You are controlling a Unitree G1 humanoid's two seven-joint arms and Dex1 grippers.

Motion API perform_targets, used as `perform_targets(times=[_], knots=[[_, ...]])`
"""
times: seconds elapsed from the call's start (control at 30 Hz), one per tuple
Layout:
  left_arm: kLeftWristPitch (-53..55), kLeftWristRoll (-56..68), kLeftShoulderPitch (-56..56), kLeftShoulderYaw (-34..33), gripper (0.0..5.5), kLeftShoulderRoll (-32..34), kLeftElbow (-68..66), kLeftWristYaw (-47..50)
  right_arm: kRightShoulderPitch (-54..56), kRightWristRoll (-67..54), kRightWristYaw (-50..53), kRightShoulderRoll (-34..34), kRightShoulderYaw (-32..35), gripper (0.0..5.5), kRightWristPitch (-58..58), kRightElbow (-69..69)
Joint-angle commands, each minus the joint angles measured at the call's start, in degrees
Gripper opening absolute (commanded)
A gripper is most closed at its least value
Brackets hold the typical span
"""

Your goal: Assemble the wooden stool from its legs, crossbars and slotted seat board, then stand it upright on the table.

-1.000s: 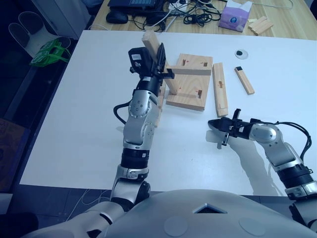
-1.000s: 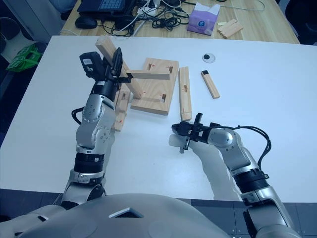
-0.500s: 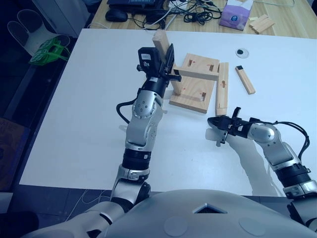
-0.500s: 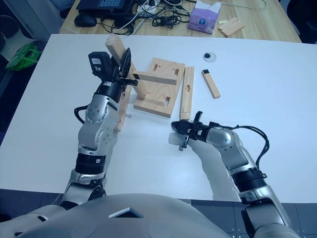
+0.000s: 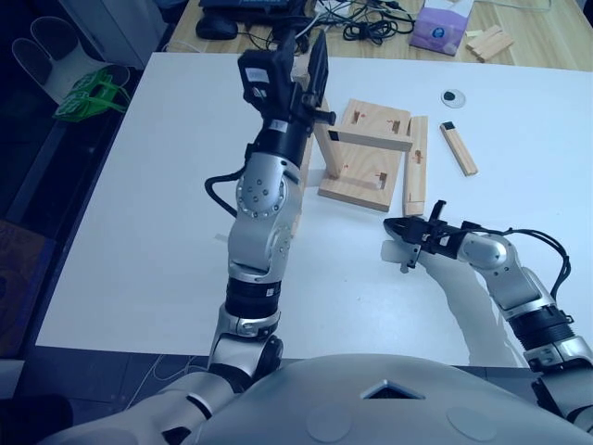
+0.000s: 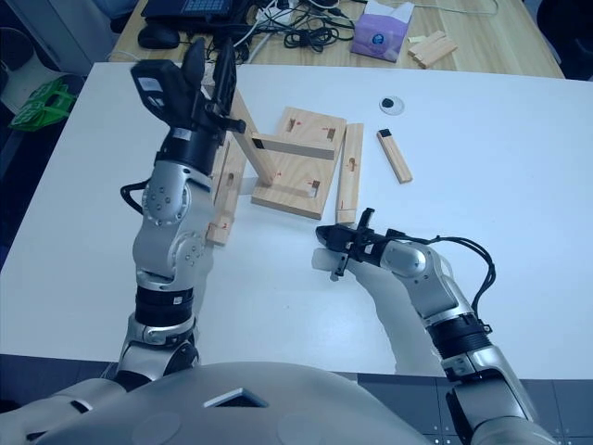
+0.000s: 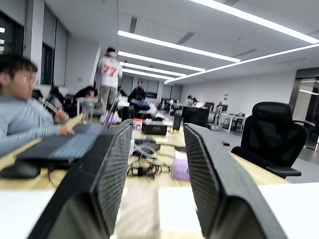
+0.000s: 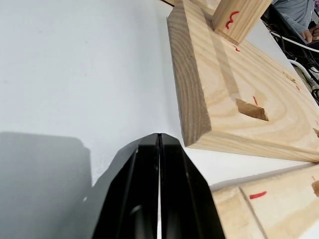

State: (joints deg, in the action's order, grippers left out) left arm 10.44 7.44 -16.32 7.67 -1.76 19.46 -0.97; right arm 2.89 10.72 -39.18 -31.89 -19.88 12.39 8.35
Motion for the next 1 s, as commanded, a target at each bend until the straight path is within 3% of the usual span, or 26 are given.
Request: perform_targets(times=[0.03,0.13,0.3,0.57,0.73,1.0], knots=[[-1.4,-2.8,1.1,-6.8,1.88,10.8,9.3,-5.2,-3.2,1.4,1.1,-0.6,0.2,0.00,-1.7,0.6],[-6.3,-4.0,11.3,-13.3,1.88,20.7,8.7,-12.5,-5.7,1.7,3.6,-0.4,0.8,0.00,-2.0,0.3],[-0.7,1.8,21.3,-14.8,2.47,25.4,2.0,-21.7,-7.3,2.0,6.3,0.2,1.0,0.00,-2.6,-0.1],[12.1,0.4,28.1,-5.8,3.64,38.2,0.4,-37.0,-7.8,2.5,8.9,1.4,0.3,0.00,-2.4,0.6],[10.9,-1.2,30.3,-3.5,3.75,41.4,0.0,-40.5,-8.2,2.8,9.1,1.3,0.0,0.00,-2.4,0.7],[6.5,-11.0,28.9,-1.7,3.75,37.0,-6.6,-30.2,-7.7,3.4,9.9,1.9,-0.3,0.00,-2.1,0.7]])
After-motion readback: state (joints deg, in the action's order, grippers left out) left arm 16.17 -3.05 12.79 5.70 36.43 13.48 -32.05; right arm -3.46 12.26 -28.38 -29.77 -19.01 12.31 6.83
